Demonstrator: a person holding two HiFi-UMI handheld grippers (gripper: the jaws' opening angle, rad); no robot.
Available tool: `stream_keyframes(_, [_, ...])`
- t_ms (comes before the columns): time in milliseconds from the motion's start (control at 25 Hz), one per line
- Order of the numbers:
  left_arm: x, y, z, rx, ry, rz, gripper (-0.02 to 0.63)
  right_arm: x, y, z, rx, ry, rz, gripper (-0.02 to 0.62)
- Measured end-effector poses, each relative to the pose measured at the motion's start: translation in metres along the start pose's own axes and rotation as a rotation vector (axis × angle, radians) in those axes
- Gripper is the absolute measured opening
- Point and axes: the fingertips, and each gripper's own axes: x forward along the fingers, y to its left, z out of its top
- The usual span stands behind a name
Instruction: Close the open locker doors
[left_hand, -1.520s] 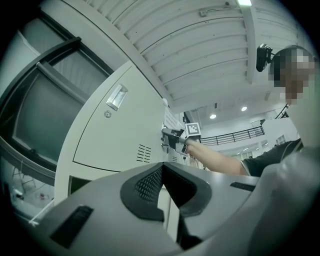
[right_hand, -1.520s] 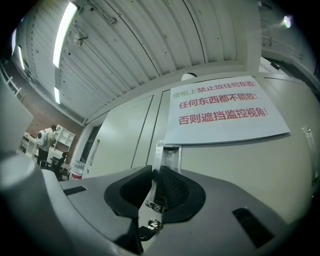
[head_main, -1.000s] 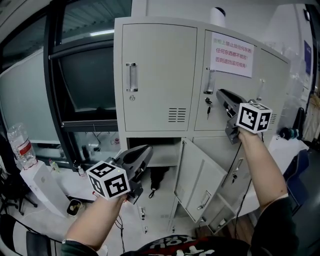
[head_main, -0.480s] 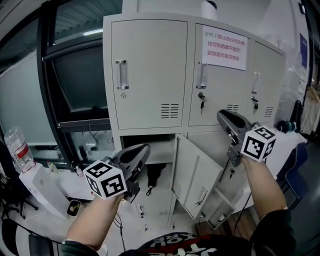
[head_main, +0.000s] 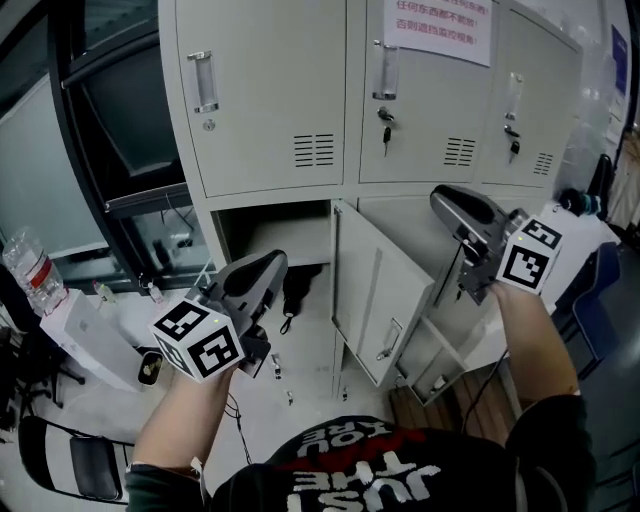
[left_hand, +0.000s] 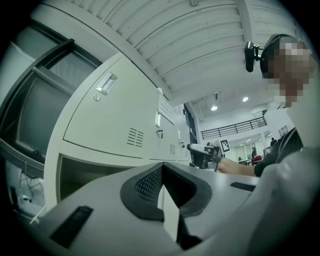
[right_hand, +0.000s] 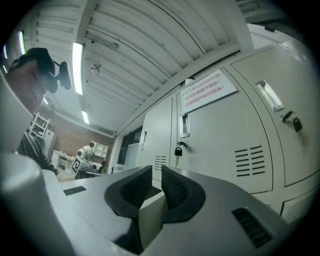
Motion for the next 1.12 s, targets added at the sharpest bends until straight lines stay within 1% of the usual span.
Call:
stream_keyframes(200, [0.002,-0.032,-0.039,0.035,0.03,0.069,0.008,-0.025,0.004,-0.053,0.071,0.024,0.169,0.075])
stream_keyframes(320, [-0.005,-0.057,-0.062,0.076,0.055,0.138,0.008,-0.037,0.013,-0.095,0.146,0.05,0.309,0.075])
stream_keyframes(400, [-0.005,-0.074,-0.079,0.104,0.062,0.173,0.008,-0.048,0.018,-0.124,0.171,0.075,0.401,0.08])
stream_keyframes(440, [-0.004,-0.083,-0.089,0.107,0.062,0.188,0.008,-0.053,0.021,-0.139,0.171,0.094,0.44,0.092])
stream_keyframes(520, [-0.003,-0.095,-0.108,0.083,0.061,0.223,0.008,-0.064,0.031,-0.167,0.156,0.138,0.521,0.12])
stream_keyframes(600, [-0.005,-0.105,-0.127,0.034,0.063,0.268,0.008,-0.072,0.045,-0.19,0.138,0.17,0.615,0.144])
stream_keyframes(680, [-0.007,-0.114,-0.143,0.001,0.067,0.31,0.008,-0.08,0.06,-0.208,0.121,0.18,0.705,0.156])
stream_keyframes(840, [-0.017,-0.135,-0.162,-0.014,0.083,0.387,0.008,-0.09,0.091,-0.23,0.096,0.173,0.88,0.16])
stream_keyframes(960, [-0.024,-0.144,-0.168,-0.021,0.088,0.432,0.008,-0.091,0.105,-0.241,0.063,0.179,0.954,0.16])
stream_keyframes(1120, [-0.029,-0.153,-0.169,-0.018,0.085,0.467,0.008,-0.086,0.106,-0.247,0.037,0.188,0.982,0.16])
